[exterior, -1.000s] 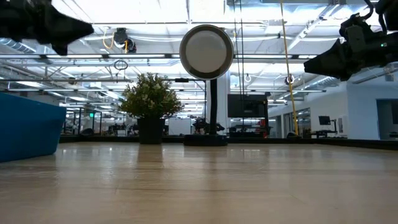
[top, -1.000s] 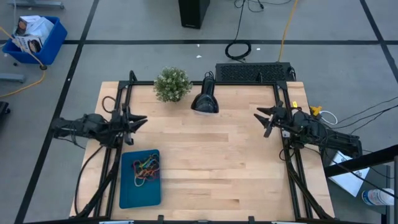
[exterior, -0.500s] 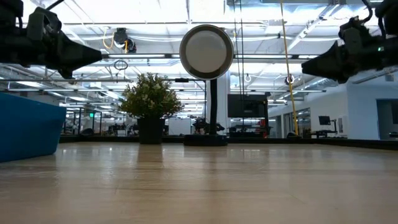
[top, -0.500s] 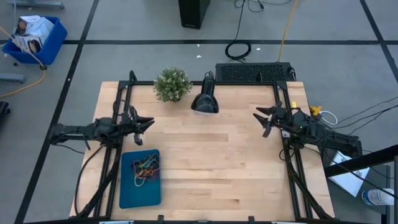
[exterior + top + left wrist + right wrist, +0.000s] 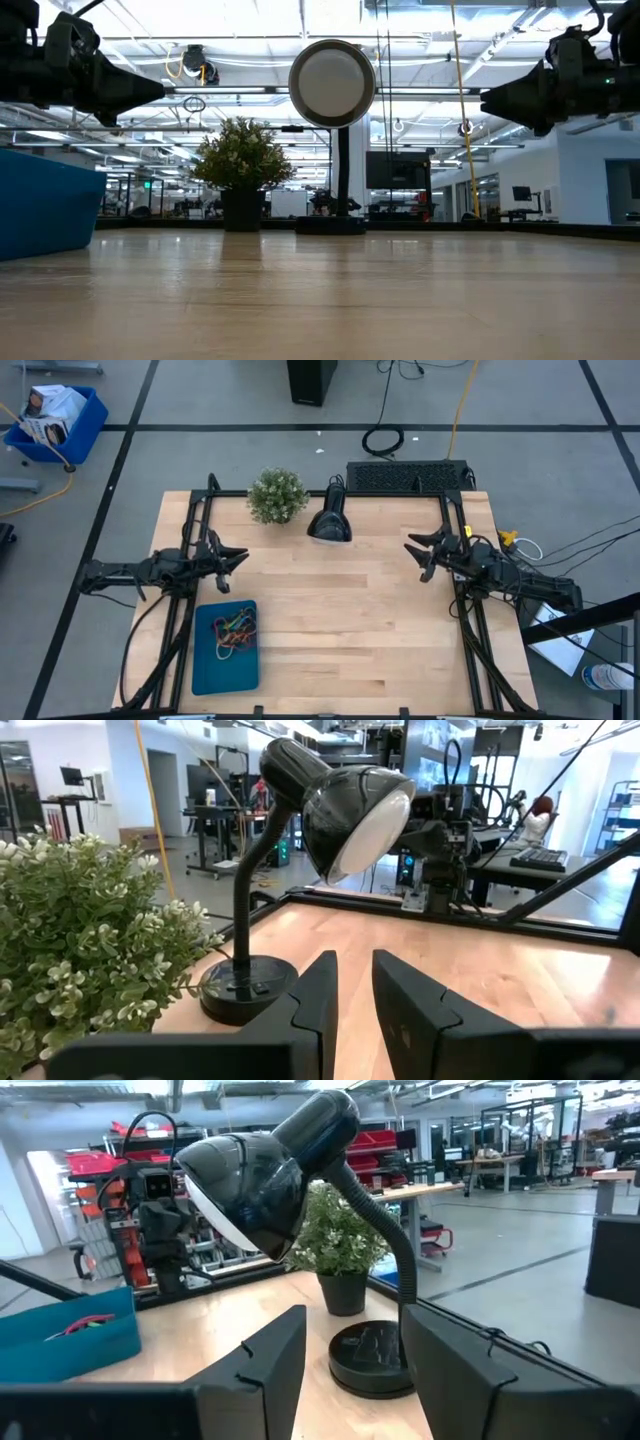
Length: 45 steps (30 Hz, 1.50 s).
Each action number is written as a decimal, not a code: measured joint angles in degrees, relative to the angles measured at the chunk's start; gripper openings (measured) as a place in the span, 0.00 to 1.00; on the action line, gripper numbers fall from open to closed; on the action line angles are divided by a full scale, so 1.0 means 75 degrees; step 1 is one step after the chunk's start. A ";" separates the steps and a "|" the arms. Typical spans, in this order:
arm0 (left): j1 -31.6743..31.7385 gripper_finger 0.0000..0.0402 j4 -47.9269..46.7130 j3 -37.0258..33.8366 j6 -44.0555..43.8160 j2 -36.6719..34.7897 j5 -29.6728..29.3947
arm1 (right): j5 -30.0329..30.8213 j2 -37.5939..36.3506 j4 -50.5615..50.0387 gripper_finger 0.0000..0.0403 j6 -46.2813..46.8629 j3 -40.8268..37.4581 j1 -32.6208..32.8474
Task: Pick and place rubber bands into bin
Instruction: Return to Home Position
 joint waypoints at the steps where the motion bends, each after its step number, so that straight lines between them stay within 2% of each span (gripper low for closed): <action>1: 0.0000 0.18 0.0003 0.0000 0.0003 0.0000 0.0000 | 0.0002 0.0002 -0.0048 0.40 0.0000 0.0000 0.0000; 9: 0.0000 0.18 0.0009 -0.0003 0.0003 0.0000 -0.0006 | -0.0057 0.0047 -0.0250 0.40 -0.0198 -0.0006 0.0003; 14: 0.0000 0.18 0.0012 -0.0003 0.0003 0.0000 -0.0009 | -0.0412 0.0050 -0.0341 0.40 -0.0201 -0.0009 0.0006; 45: 0.0000 0.18 0.0018 -0.0006 0.0004 0.0000 -0.0015 | -0.0389 0.0047 -0.0332 0.40 -0.0146 -0.0023 0.0006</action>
